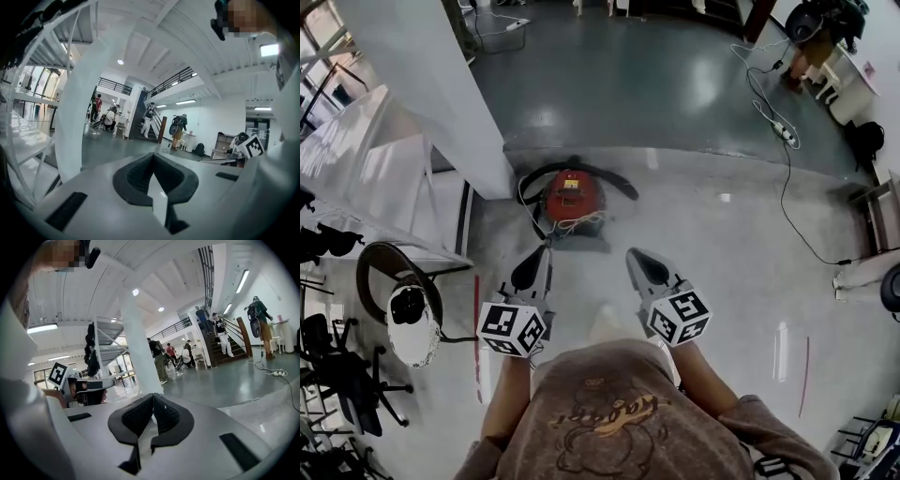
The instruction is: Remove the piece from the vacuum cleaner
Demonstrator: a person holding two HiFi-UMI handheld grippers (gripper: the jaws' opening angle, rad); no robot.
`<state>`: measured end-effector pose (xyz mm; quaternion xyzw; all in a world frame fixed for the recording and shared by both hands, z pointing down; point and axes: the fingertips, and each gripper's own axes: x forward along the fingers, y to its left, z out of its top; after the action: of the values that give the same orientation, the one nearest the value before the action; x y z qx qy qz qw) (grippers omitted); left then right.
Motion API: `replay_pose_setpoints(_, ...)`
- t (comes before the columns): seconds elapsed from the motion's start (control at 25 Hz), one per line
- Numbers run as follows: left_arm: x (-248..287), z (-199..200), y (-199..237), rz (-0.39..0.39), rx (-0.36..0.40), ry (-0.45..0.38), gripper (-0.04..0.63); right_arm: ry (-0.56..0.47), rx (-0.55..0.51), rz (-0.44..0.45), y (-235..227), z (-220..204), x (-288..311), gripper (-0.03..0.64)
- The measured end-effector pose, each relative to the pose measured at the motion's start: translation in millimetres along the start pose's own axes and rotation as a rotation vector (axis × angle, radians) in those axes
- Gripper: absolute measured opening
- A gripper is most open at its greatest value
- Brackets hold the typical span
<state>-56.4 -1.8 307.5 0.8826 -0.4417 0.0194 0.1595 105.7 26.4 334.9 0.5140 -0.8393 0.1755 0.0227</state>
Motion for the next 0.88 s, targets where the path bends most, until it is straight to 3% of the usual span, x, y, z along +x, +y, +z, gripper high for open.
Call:
replay_pose_setpoints(0.36,39,21,20,0.032,0.017,-0.017,0.003,-0.011,-0.009,0.052,-16,22,43,0.0)
replay_pose_setpoints(0.52,44,29,27,0.021,0.054,-0.034,0.002,-0.047,-0.033,0.011,-18,33,47,0.0)
replay_pose_setpoints(0.88,50,33,40,-0.02,0.035,-0.034,0.003,-0.071,-0.026,-0.07,-18,37,44,0.0)
